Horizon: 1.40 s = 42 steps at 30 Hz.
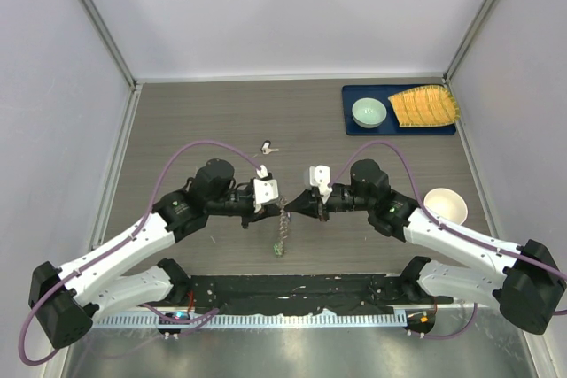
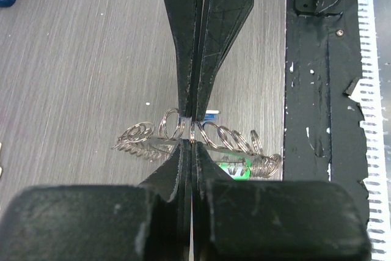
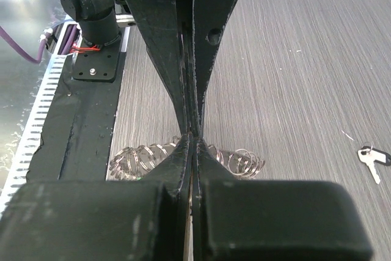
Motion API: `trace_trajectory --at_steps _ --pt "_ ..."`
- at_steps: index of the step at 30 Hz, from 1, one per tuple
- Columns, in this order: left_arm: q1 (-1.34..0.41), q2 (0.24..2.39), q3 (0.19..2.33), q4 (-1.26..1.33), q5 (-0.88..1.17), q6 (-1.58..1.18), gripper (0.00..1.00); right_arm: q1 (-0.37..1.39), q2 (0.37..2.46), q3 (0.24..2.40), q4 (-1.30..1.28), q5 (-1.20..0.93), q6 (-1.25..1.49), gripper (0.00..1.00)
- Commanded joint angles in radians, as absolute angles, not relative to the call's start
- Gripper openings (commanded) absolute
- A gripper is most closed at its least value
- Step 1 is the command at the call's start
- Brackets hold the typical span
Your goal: Put the keys on the keyring
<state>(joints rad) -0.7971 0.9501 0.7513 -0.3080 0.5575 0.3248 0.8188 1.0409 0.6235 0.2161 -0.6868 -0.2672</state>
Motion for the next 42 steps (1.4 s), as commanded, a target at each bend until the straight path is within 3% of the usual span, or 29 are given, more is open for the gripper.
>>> trace_trajectory --at_steps 1,25,30,33,40,42 --pt "-0.801 0.94 0.747 -0.143 0.629 0.278 0.0 0.825 1.051 0.626 0.278 -0.724 -0.275 0.01" --pt "-0.798 0.916 0.726 -0.098 0.588 0.225 0.0 0.828 1.022 0.627 0.138 -0.634 -0.328 0.01" --pt "-0.799 0.908 0.7 -0.094 0.462 0.134 0.01 0.828 1.003 0.617 0.144 -0.563 -0.301 0.01" --pt "-0.801 0.931 0.678 -0.101 0.39 0.036 0.2 0.827 0.973 0.595 0.146 -0.418 -0.253 0.01" --pt "-0.951 1.06 0.672 -0.091 0.165 -0.127 0.45 0.824 0.922 0.534 0.135 -0.017 -0.003 0.01" --pt "-0.966 1.112 0.672 -0.052 0.12 -0.194 0.56 0.824 0.887 0.505 0.137 0.065 0.052 0.01"
